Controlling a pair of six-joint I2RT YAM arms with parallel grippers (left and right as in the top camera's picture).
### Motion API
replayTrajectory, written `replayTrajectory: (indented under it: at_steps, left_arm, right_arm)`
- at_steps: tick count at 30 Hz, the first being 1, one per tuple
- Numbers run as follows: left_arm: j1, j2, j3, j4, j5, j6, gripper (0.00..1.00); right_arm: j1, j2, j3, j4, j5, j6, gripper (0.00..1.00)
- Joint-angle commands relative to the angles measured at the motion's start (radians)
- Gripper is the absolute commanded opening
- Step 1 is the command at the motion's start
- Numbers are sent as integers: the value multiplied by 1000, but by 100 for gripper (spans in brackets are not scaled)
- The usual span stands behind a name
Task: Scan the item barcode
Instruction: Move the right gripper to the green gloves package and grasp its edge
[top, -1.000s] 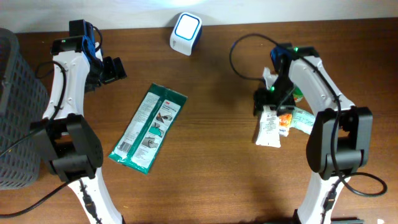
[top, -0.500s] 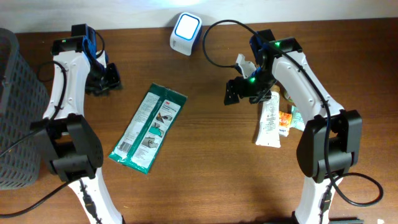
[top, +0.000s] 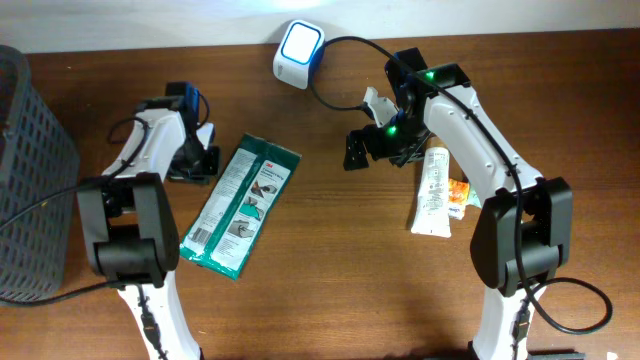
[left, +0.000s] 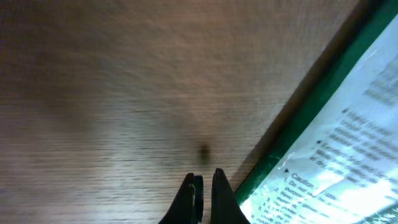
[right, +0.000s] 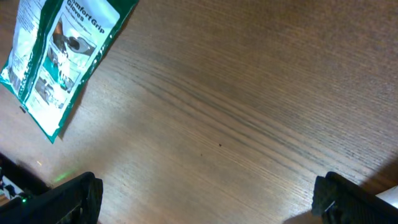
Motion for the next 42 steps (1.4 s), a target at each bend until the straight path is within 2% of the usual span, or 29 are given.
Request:
replayTrajectory:
  at_steps: [1,5,8,11,13,17,20,22,26,29,34,35,42]
  left_arm:
    - [-28,5,-78,37,24,27,0]
    - [-68,5,-110,35,237,27,0]
    - [-109,5,-110,27,411,26,0]
    - [-131,5,-109,29,420,10,0]
    - [-121,5,-95,37,367,10,0]
    - [-81,-5,39,-15,308,10,0]
    - [-39,-17,203,-69,249,-72,0]
    - [-13,-18,314,-98,197,-87,0]
    - [18,-18,370,-94,114,-87,0]
    - [28,-16,370,-92,64,-87,0]
    - [28,-16,370,-88,28,-87,0]
    - [28,-16,370,-88,28,-87,0]
    - [28,-13,368,-98,29,-87,0]
  right_arm:
    - [4,-18,14,3,-13,-6,99]
    - [4,-15,14,4,-16,-2,99]
    - [4,-15,14,12,-16,68,99]
    - [7,-14,12,24,-17,134,99]
    - [23,-14,0,45,-20,138,99]
    - [90,-14,-49,98,-23,172,80]
    - [152,-14,-82,140,-23,193,75]
    - [215,-14,-129,187,-23,264,71]
    - [314,-14,-198,236,-23,349,59]
    - [372,-14,-237,254,-11,409,43]
    - [420,-14,-374,381,26,553,7]
    - [419,-14,-399,407,26,562,4]
    - [418,-13,-433,486,64,606,4]
